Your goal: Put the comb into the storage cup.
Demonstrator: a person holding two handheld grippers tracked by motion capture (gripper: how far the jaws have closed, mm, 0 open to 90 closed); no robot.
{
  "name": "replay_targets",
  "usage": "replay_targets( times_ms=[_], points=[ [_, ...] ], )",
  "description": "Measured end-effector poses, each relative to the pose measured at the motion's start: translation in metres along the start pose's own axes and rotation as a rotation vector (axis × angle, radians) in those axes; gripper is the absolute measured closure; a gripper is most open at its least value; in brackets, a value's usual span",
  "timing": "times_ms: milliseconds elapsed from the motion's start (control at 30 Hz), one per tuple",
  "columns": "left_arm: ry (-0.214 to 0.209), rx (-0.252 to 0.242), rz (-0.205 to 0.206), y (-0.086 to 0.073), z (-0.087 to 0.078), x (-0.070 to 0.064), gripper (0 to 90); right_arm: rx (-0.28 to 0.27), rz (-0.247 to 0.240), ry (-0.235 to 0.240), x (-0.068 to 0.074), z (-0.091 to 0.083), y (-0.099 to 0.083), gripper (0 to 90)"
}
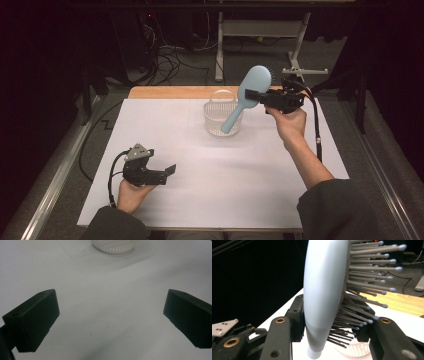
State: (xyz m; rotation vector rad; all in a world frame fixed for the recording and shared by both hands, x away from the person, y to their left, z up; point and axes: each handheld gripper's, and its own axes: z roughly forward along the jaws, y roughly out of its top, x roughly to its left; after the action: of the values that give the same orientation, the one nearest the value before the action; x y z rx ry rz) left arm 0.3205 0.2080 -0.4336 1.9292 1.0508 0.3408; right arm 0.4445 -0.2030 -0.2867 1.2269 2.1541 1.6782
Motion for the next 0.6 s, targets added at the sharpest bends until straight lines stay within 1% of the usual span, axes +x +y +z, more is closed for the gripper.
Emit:
replay_targets(
  times_ms=[300, 600],
  points=[
    [-0.003, -0.002, -0.004, -0.001, -0.001, 0.001, 0.0, -0.007, 0.015, -0.035, -0.008, 0.007, 0.006, 53.7],
    [-0.011, -0.011, -0.023, -0.002, -0.002, 0.002, 0.0, -0.017, 0.030, -0.065, -0.015, 0.013, 0.010, 53.6]
  ],
)
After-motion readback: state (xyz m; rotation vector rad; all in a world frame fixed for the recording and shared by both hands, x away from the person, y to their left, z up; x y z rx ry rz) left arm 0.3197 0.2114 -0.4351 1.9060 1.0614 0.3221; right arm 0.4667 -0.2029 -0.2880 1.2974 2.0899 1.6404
